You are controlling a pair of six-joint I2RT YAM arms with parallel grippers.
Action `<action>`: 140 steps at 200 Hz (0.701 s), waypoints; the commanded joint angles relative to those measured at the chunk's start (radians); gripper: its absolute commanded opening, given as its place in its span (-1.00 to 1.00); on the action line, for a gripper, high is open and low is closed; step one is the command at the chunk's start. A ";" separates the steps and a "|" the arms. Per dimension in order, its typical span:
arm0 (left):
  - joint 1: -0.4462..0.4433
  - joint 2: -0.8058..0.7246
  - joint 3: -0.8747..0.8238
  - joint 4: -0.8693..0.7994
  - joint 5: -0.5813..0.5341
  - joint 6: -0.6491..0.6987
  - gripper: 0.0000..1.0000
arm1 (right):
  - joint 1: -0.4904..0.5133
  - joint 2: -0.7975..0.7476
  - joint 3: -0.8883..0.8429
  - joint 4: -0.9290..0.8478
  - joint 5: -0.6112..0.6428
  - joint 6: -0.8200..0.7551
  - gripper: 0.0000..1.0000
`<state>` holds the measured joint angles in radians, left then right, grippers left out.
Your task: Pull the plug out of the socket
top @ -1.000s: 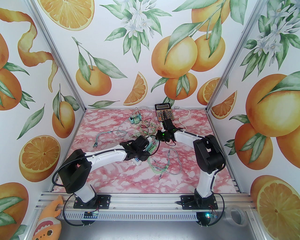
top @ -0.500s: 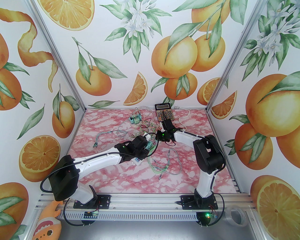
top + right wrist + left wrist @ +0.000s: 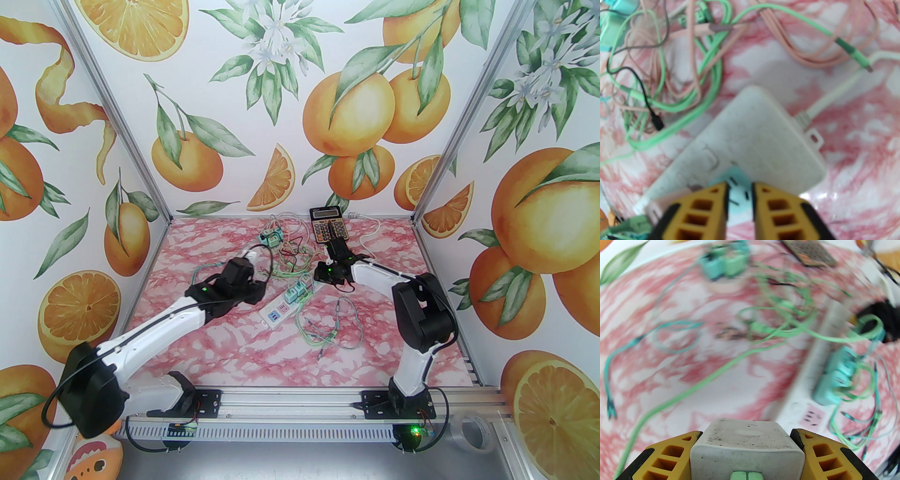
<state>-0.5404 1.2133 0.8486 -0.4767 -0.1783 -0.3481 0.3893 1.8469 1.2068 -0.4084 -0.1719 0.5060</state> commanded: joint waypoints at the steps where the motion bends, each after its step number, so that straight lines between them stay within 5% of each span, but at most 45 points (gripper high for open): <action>1: 0.087 -0.082 -0.071 0.014 0.062 -0.098 -0.25 | -0.001 -0.055 0.024 -0.033 0.003 0.003 -0.23; 82: 0.451 -0.184 -0.287 0.109 0.271 -0.238 -0.24 | -0.001 -0.191 -0.026 -0.027 0.046 0.019 0.45; 110: 0.505 -0.162 -0.315 0.158 0.336 -0.247 -0.24 | -0.002 -0.220 -0.041 -0.035 0.058 0.016 0.98; 140: 0.525 -0.111 -0.326 0.216 0.418 -0.268 -0.24 | -0.003 -0.235 -0.050 -0.041 0.065 0.016 0.99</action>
<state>-0.0319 1.0679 0.5350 -0.3592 0.1425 -0.5869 0.3897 1.6405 1.1751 -0.4221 -0.1371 0.5255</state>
